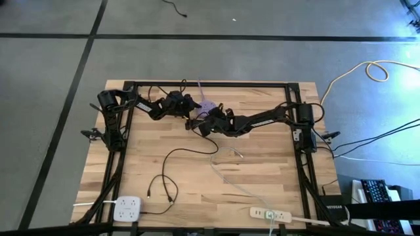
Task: Insert USB
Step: Insert the black usb cable into the purple outlet extension
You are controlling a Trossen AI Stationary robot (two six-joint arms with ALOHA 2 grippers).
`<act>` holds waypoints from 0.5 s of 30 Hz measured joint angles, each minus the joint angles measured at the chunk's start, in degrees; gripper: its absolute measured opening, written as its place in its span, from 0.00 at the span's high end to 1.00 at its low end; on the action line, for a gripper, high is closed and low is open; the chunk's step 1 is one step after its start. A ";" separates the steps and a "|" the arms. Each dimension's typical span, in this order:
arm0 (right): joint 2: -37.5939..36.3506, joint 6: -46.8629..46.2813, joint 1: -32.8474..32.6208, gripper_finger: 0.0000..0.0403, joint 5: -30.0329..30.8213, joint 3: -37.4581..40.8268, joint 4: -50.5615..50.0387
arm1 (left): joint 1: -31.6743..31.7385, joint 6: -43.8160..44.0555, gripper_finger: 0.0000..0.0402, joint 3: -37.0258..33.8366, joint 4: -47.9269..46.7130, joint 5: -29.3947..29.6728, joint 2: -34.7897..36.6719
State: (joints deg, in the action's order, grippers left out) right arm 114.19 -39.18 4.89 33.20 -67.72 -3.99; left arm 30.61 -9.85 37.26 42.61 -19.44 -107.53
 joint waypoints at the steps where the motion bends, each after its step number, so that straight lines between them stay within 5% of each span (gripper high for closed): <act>1: 0.00 0.00 0.01 0.63 0.04 0.00 -0.01 | 0.00 0.00 0.00 0.00 0.01 0.00 0.01; 15: 1.88 0.63 0.02 0.64 -1.55 -0.02 -0.18 | 0.00 0.02 0.00 0.00 0.02 0.00 0.01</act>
State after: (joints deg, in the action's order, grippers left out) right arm 116.07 -38.55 4.91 31.65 -67.75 -4.16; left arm 30.61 -9.82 37.26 42.63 -19.44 -107.51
